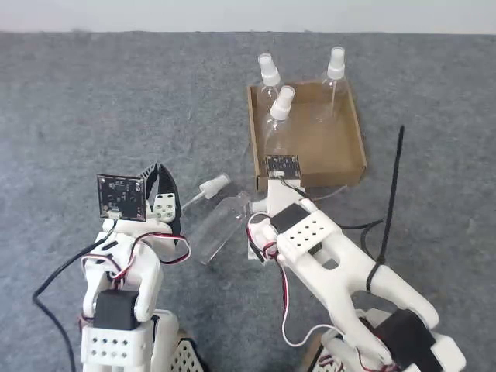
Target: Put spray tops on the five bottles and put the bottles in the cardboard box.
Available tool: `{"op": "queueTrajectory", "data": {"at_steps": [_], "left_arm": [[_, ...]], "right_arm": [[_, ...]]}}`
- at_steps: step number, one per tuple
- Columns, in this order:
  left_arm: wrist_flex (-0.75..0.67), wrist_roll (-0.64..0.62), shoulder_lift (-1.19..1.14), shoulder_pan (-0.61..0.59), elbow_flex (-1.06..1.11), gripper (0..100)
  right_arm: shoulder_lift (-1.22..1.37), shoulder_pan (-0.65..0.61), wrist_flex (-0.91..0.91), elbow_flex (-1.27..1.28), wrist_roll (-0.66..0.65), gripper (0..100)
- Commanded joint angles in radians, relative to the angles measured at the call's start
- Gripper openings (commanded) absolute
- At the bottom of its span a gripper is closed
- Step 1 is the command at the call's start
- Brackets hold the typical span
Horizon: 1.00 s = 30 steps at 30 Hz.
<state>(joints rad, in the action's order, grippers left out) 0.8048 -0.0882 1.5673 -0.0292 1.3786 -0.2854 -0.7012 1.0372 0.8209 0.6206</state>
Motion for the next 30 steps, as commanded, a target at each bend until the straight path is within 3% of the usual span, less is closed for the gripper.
{"op": "queueTrajectory", "data": {"at_steps": [1, 6, 10, 17, 24, 27, 30], "left_arm": [[-0.029, -0.008, 0.008, -0.003, -0.008, 1], [-0.029, -0.008, 0.006, -0.003, -0.008, 1], [-0.029, -0.008, 0.006, -0.003, -0.008, 1], [-0.031, -0.008, 0.006, -0.003, -0.008, 1], [-0.031, -0.008, 0.005, -0.005, -0.008, 1], [-0.031, -0.008, 0.003, -0.005, -0.013, 1], [-0.017, 0.020, -0.018, 0.000, -0.042, 1]], "right_arm": [[-0.048, 0.067, -0.031, 0.017, 0.009, 26.3], [-0.061, 0.200, -0.068, 0.020, -0.040, 8.5], [-0.061, 0.291, -0.030, 0.021, -0.124, 0.4], [-0.062, 0.479, 0.096, 0.021, -0.252, 0.6], [-0.062, 0.714, 0.094, 0.021, -0.404, 0.6], [-0.062, 0.843, 0.091, 0.015, -0.517, 0.6], [-0.062, 0.987, 0.068, -0.011, -0.715, 0.6]]}}
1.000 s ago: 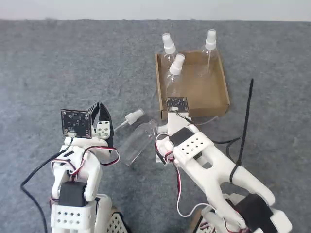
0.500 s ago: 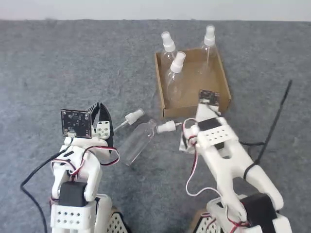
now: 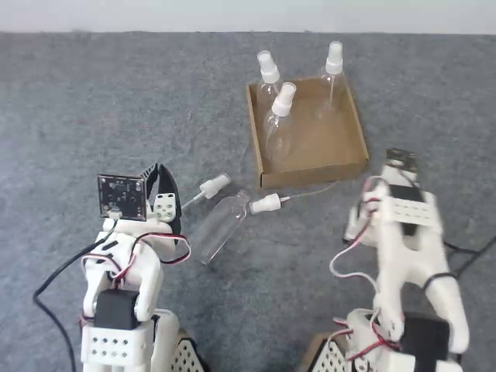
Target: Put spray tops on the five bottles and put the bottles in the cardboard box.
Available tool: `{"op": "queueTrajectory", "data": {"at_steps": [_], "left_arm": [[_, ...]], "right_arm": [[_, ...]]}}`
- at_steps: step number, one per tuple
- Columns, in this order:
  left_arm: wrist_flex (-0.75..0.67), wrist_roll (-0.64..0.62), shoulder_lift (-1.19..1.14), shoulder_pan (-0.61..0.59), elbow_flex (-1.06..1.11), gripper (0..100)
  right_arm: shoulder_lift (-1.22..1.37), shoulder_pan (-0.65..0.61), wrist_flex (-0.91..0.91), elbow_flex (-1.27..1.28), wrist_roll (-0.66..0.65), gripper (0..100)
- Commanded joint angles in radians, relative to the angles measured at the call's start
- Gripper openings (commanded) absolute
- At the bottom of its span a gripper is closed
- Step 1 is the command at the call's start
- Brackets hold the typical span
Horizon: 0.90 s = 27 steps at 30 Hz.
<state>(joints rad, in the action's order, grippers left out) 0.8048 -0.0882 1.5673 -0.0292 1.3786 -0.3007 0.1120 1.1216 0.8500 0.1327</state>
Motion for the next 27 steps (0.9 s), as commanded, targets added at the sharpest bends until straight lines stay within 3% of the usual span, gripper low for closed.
{"op": "queueTrajectory", "data": {"at_steps": [1, 5, 10, 16, 22, 27], "left_arm": [[-0.003, 0.037, -0.049, 0.002, -0.070, 1], [0.026, 0.103, -0.316, 0.005, -0.225, 1], [0.097, 0.229, -0.778, 0.061, -0.510, 2], [0.212, 0.359, -1.329, 0.123, -0.891, 16], [0.290, 0.425, -1.755, 0.123, -1.187, 16], [0.298, 0.443, -1.898, 0.123, -1.268, 16]], "right_arm": [[-0.047, 0.226, -0.031, -0.051, -0.301, 0.6], [-0.047, 0.414, -0.120, -0.084, -0.666, 0.9], [-0.035, 0.519, -0.185, -0.074, -1.046, 0.7], [-0.033, 0.532, -0.185, -0.060, -1.091, 0.7], [-0.033, 0.532, -0.185, -0.057, -1.092, 0.9], [-0.033, 0.532, -0.185, -0.057, -1.092, 0.9]]}}
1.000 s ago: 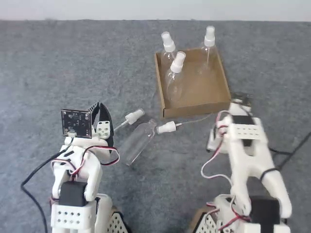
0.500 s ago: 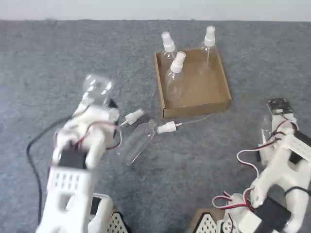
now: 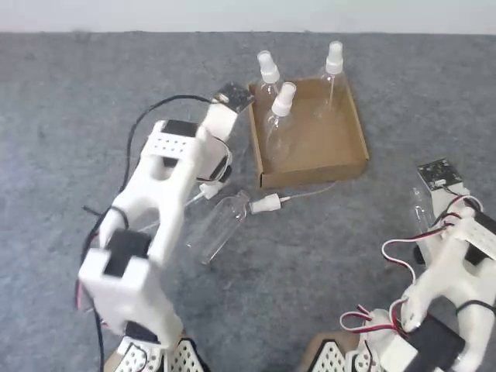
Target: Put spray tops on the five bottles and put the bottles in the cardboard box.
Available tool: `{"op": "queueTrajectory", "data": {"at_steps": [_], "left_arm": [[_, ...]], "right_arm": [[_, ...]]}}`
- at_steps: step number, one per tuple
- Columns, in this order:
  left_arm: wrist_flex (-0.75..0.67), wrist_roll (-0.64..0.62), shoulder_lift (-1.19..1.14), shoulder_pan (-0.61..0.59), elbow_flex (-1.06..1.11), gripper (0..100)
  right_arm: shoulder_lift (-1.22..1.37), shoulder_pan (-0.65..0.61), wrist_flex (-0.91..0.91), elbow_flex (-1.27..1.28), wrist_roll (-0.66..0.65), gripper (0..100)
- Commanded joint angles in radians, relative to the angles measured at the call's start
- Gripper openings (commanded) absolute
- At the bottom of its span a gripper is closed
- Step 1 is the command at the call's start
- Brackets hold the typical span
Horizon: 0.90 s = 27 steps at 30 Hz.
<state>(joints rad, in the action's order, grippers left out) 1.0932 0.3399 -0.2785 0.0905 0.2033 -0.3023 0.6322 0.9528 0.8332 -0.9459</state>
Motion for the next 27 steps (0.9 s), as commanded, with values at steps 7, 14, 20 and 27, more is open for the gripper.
{"op": "queueTrajectory", "data": {"at_steps": [7, 14, 20, 27], "left_arm": [[-0.008, 0.017, -0.114, -0.005, -0.097, 14], [-0.025, 0.008, -0.129, -0.015, -0.097, 1], [0.066, -0.101, 0.144, -0.084, -0.090, 1], [0.178, -0.238, 0.586, -0.153, 0.039, 1]], "right_arm": [[-0.031, 0.007, -0.016, -0.040, -0.014, 0.9], [-0.031, 0.013, -0.016, -0.040, -0.014, 0.9], [-0.042, 0.013, -0.016, -0.043, -0.077, 1.0], [-0.033, 0.005, -0.016, -0.086, -0.146, 1.7]]}}
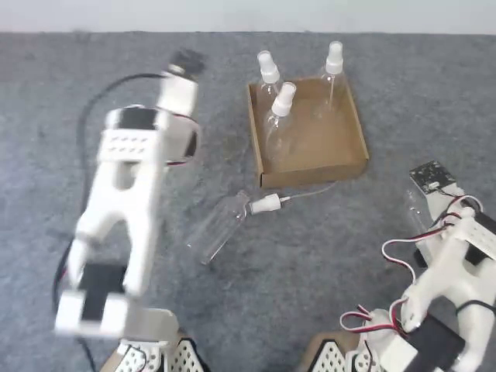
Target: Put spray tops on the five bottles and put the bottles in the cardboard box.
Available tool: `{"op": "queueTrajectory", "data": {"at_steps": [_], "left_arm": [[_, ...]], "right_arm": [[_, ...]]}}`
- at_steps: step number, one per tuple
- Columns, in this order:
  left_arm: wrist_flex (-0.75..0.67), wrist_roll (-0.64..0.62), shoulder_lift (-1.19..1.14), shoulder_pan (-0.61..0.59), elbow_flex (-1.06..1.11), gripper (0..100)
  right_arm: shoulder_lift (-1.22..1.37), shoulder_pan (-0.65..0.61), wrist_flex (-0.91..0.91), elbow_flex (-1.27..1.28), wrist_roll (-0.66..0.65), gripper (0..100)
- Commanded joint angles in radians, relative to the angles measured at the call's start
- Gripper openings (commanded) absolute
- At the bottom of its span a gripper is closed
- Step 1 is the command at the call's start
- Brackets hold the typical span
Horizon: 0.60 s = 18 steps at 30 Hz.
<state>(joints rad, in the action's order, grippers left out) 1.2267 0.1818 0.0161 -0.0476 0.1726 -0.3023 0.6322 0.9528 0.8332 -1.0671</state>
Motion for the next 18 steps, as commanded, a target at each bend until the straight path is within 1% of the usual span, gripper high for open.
{"op": "queueTrajectory", "data": {"at_steps": [1, 5, 8, 9, 12, 15, 18], "left_arm": [[0.044, -0.087, 0.347, -0.011, 0.113, 1], [0.037, -0.092, 0.509, 0.002, 0.255, 1], [0.006, -0.097, 0.560, 0.006, 0.332, 1], [-0.011, -0.103, 0.563, 0.006, 0.357, 1], [-0.084, -0.172, 0.566, 0.006, 0.447, 1], [-0.203, -0.230, 0.571, 0.008, 0.561, 1], [-0.319, -0.253, 0.571, 0.008, 0.657, 1]], "right_arm": [[-0.033, 0.004, -0.010, -0.091, -0.023, 3.4], [-0.033, 0.012, -0.005, -0.089, -0.020, 15.1], [-0.033, 0.010, 0.025, -0.089, -0.020, 20.0], [-0.033, 0.007, 0.042, -0.089, -0.023, 20.3], [-0.033, 0.010, 0.056, -0.089, -0.023, 20.4], [-0.033, 0.013, 0.056, -0.089, -0.034, 20.5], [-0.033, 0.012, 0.085, -0.087, -0.104, 20.5]]}}
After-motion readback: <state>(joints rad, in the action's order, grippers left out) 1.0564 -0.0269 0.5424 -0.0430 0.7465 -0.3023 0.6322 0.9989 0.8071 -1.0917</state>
